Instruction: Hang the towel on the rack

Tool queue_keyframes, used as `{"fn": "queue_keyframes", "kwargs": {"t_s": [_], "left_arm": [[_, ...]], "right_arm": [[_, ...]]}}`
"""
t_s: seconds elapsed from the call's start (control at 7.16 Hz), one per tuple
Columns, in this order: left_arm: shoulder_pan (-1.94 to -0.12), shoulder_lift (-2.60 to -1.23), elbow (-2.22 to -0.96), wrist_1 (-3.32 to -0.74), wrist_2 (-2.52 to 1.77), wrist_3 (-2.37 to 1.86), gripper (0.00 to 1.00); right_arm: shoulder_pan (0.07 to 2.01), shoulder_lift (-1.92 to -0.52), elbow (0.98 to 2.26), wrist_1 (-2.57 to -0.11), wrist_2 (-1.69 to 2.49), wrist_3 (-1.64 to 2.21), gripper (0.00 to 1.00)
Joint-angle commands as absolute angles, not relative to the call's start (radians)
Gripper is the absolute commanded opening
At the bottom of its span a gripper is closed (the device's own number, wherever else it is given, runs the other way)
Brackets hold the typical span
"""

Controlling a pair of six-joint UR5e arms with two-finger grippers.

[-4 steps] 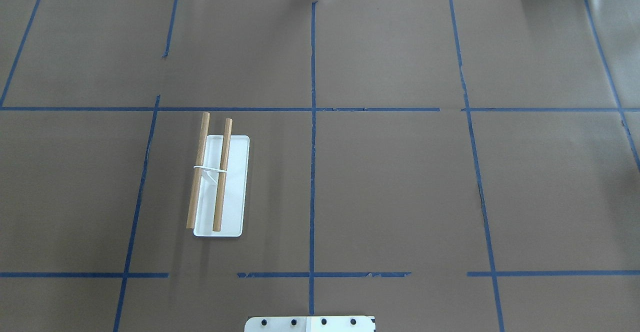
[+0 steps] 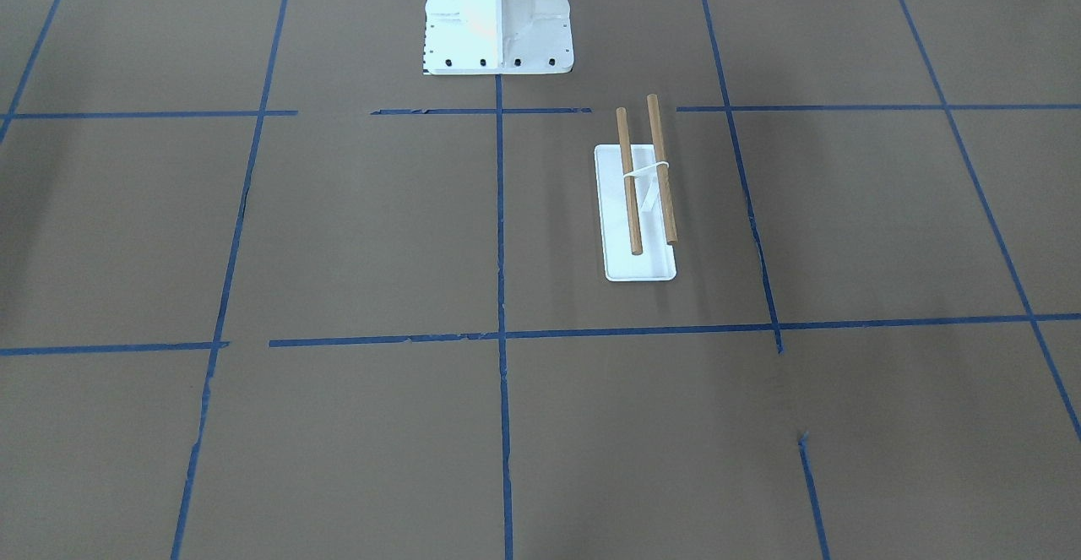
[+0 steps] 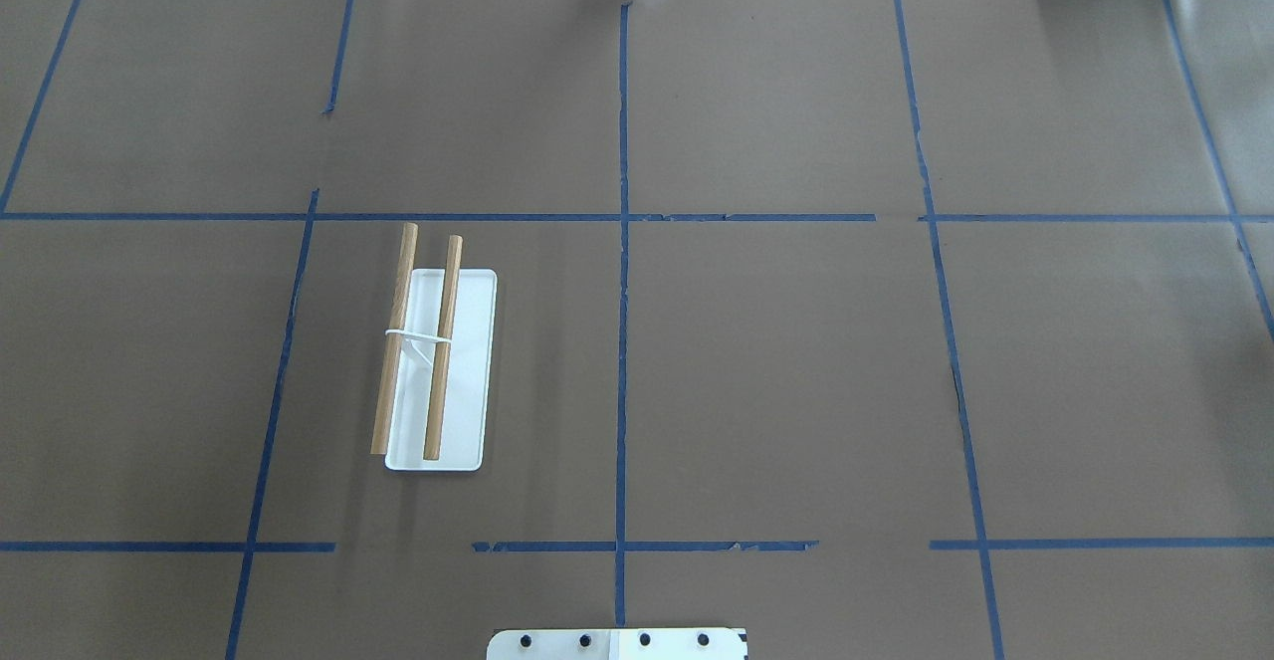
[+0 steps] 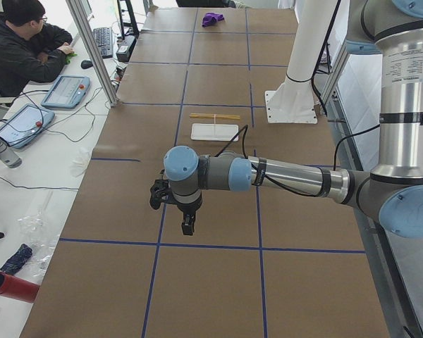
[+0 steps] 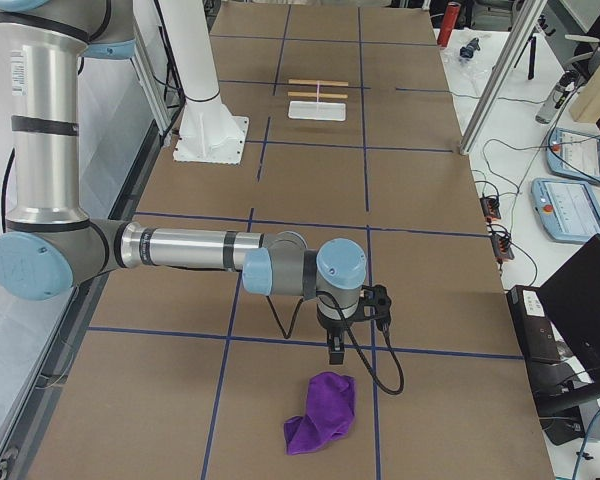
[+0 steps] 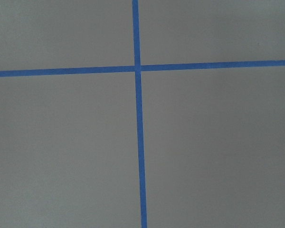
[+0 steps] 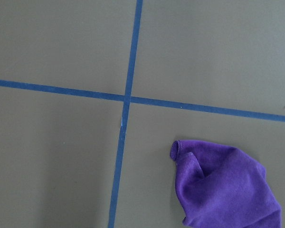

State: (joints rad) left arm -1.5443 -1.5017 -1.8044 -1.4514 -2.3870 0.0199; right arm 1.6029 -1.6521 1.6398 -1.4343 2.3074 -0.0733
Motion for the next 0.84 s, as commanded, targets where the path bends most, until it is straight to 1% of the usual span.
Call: {"fn": "queue_keyframes", "kwargs": {"t_s": [0.0, 0.14, 0.28, 0.42, 0.56, 0.7], "left_arm": [[-1.543, -1.582, -1.812, -1.477, -2.396, 0.014, 1.00], [-1.543, -1.613, -1.806, -1.500, -2.390, 0.020, 1.00], [-1.537, -1.627, -1.783, -1.600, -2.388, 0.017, 1.00], [-1.536, -1.614, -1.757, -1.690, -2.391, 0.020, 1.00], [-1.537, -1.609, -1.723, -1.750, -2.390, 0.020, 1.00], [-1.537, -1.608, -1.709, -1.773, -2.390, 0.018, 1.00]], "right_arm": [[1.591, -1.715, 1.640, -1.275, 2.359, -0.069, 1.00], [1.565, -1.709, 1.653, -1.241, 2.356, -0.071, 1.00], [1.504, -1.701, 1.652, -1.156, 2.349, -0.075, 1.00], [1.465, -1.707, 1.634, -1.141, 2.341, -0.096, 1.00], [1.429, -1.733, 1.611, -1.128, 2.238, -0.177, 1.00], [1.425, -1.732, 1.545, -1.106, 2.185, -0.258, 1.00]]}}
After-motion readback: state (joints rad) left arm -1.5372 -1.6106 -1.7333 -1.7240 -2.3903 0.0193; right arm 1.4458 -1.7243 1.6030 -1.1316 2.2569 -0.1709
